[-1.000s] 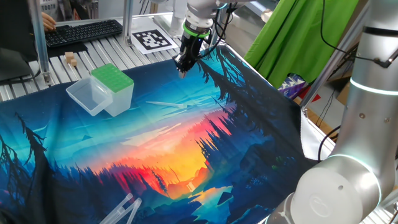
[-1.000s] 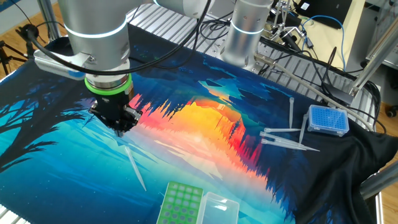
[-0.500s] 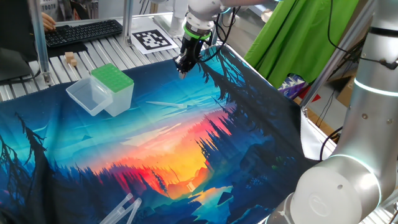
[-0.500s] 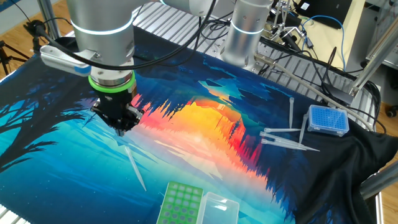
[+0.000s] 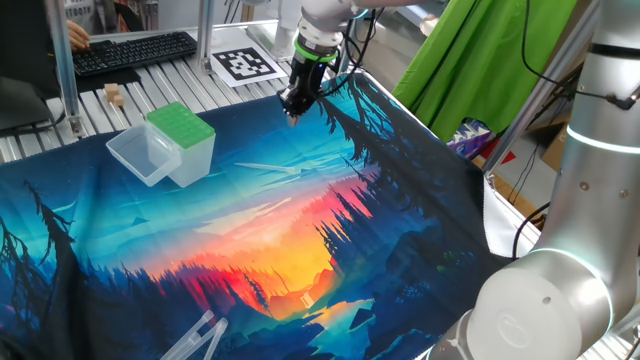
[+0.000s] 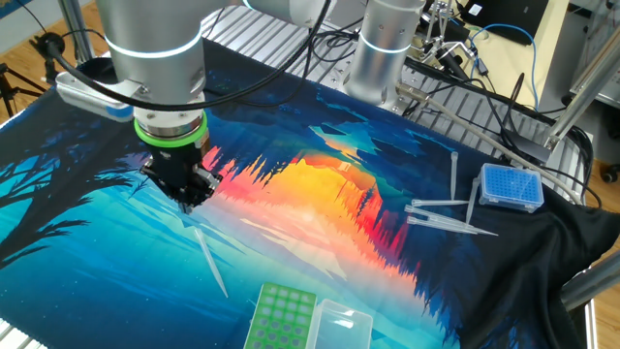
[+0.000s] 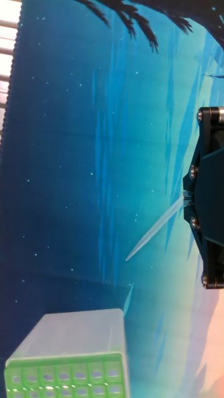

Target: Insert a large pipette tip into the holder for large pipette tips

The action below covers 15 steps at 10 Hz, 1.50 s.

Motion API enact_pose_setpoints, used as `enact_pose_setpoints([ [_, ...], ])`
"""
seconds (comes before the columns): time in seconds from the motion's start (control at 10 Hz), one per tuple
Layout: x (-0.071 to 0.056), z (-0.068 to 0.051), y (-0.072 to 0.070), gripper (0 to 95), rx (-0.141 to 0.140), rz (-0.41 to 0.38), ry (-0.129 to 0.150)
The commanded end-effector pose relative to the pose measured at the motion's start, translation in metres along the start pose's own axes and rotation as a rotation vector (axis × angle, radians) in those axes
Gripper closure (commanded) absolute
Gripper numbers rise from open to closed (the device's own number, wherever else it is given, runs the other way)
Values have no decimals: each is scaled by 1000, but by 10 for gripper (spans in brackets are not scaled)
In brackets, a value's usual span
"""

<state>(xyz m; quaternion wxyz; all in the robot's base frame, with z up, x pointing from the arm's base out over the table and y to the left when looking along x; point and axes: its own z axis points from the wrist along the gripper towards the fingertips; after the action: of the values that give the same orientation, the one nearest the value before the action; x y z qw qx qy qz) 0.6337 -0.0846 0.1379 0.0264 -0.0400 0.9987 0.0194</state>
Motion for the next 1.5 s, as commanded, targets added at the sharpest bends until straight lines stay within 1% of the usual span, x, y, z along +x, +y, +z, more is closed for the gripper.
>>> enact_pose_setpoints([
  [0.1,1,1,-2,950,-6,723,-25],
  [0.2,1,1,-2,950,-7,818,-25],
  [0.3,1,1,-2,950,-7,934,-28],
  [0.6,1,1,-2,950,-10,1125,-27],
  [0.9,1,1,-2,950,-13,1372,-25],
  [1.0,1,1,-2,950,-14,1491,-26],
  [1.2,1,2,-2,950,-14,1679,-27],
  [1.3,0,2,-1,950,-15,1825,-28],
  [1.4,0,3,0,950,-15,1910,-30],
  [1.5,0,4,1,950,-16,1976,-30],
])
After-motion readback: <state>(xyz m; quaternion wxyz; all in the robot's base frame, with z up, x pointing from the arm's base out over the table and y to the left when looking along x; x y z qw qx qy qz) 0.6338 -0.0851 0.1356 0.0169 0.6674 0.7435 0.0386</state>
